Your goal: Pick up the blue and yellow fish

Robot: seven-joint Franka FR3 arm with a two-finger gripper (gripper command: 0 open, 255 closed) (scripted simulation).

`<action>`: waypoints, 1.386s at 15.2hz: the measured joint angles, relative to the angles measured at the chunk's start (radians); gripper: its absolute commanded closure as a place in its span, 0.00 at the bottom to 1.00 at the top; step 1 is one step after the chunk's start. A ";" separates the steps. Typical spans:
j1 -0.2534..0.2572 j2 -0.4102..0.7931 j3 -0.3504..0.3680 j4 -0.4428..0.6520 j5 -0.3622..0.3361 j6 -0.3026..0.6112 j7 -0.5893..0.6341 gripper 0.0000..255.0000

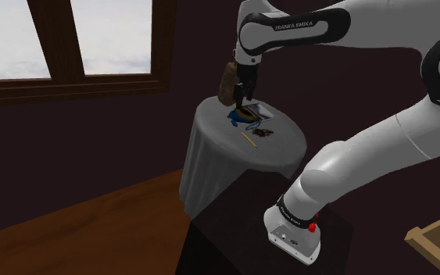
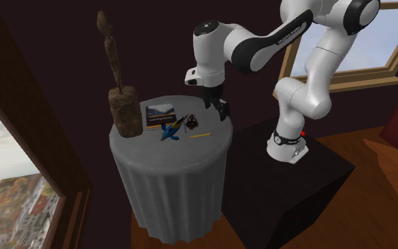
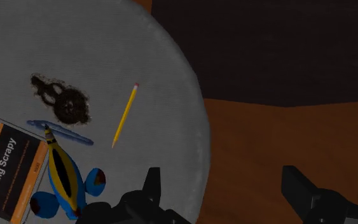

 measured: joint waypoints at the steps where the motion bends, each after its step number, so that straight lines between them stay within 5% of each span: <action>1: -0.008 0.042 -0.007 0.010 -0.021 0.023 -0.010 0.00; 21: -0.104 0.733 -0.101 0.435 -0.392 0.171 -0.104 0.00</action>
